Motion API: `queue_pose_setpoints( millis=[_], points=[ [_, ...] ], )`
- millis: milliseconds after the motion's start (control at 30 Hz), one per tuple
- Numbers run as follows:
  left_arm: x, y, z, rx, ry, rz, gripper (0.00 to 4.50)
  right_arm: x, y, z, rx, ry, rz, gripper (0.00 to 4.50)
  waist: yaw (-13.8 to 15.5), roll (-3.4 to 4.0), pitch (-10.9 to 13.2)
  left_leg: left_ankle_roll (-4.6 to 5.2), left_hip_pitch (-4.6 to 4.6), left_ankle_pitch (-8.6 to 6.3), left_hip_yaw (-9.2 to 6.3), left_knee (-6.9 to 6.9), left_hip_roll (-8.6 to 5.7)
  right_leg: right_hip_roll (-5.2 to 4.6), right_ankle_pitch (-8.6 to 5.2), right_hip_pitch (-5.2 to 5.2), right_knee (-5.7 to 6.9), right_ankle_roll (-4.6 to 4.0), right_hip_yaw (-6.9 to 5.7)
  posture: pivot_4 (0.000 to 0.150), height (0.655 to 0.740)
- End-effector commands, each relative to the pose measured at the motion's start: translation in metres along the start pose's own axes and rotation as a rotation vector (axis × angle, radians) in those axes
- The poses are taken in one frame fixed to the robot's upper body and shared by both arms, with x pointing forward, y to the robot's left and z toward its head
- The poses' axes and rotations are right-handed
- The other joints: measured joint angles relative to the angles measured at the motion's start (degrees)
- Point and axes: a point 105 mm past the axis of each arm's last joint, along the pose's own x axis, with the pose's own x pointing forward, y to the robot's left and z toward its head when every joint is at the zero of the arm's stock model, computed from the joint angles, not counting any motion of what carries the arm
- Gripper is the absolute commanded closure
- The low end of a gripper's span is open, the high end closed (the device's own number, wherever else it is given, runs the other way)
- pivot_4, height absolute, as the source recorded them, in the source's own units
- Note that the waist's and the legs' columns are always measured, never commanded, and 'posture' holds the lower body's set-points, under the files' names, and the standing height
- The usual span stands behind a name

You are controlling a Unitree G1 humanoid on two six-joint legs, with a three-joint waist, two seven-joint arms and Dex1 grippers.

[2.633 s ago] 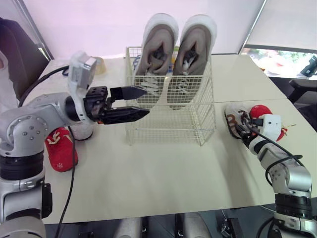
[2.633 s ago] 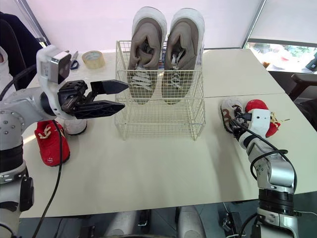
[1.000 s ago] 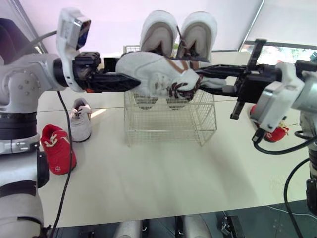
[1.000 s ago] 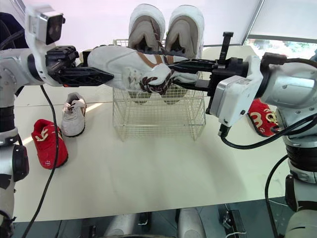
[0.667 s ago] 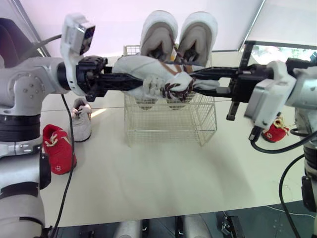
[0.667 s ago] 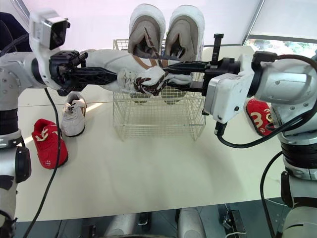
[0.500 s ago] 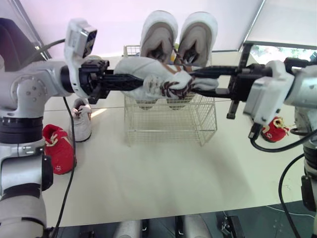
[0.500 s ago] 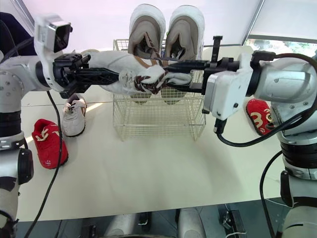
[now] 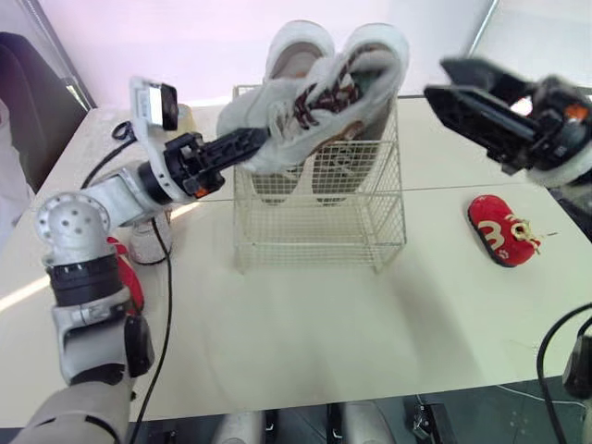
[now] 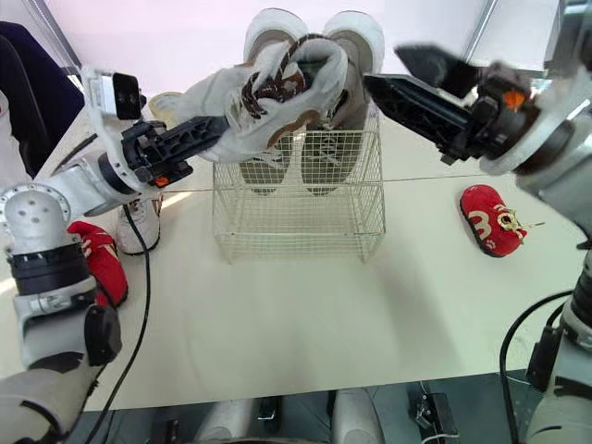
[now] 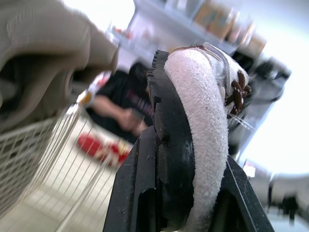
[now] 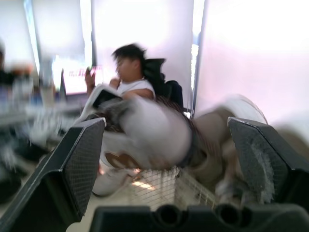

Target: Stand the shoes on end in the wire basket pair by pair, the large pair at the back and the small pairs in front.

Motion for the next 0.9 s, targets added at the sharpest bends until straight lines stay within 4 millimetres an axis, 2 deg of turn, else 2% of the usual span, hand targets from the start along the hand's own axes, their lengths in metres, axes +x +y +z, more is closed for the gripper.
queue_pose_setpoints(
  millis=[33,200,467,600,900],
  points=[
    [0.008,-0.017,0.010,0.043,-0.073,-0.056,4.19,0.005,0.016,0.003,0.126,-0.083,0.043,0.14,-0.11,0.04,0.02,0.00,-0.02,0.01,0.02,0.02,0.00,0.01,0.01,-0.05,0.03,0.01,0.01,0.150,0.7400],
    [0.024,-0.020,0.012,0.021,-0.146,-0.089,4.19,0.029,0.025,-0.016,0.252,-0.139,0.075,0.14,-0.15,0.03,0.01,0.02,-0.01,0.02,0.06,0.02,0.02,0.07,0.04,-0.07,0.05,0.03,0.01,0.150,0.7400],
    [0.031,-0.020,0.007,-0.003,-0.153,-0.092,4.19,0.052,0.042,-0.013,0.259,-0.168,0.159,0.14,0.08,0.03,0.00,0.06,-0.02,0.02,0.10,0.13,0.00,0.09,0.05,0.00,0.05,0.04,-0.04,0.150,0.7400],
    [0.034,-0.021,-0.001,-0.017,-0.138,-0.096,4.19,0.056,0.044,-0.013,0.256,-0.167,0.170,0.14,0.01,0.03,0.01,0.08,-0.02,0.01,0.10,0.14,0.00,0.09,0.04,0.02,0.04,0.03,-0.05,0.150,0.7400],
    [0.034,-0.022,-0.012,-0.028,-0.114,-0.081,4.19,0.051,0.042,-0.009,0.262,-0.205,0.160,0.14,-0.01,0.03,0.01,0.08,-0.01,0.01,0.09,0.12,0.00,0.09,0.01,0.01,0.04,-0.04,-0.05,0.150,0.7400]
  ],
)
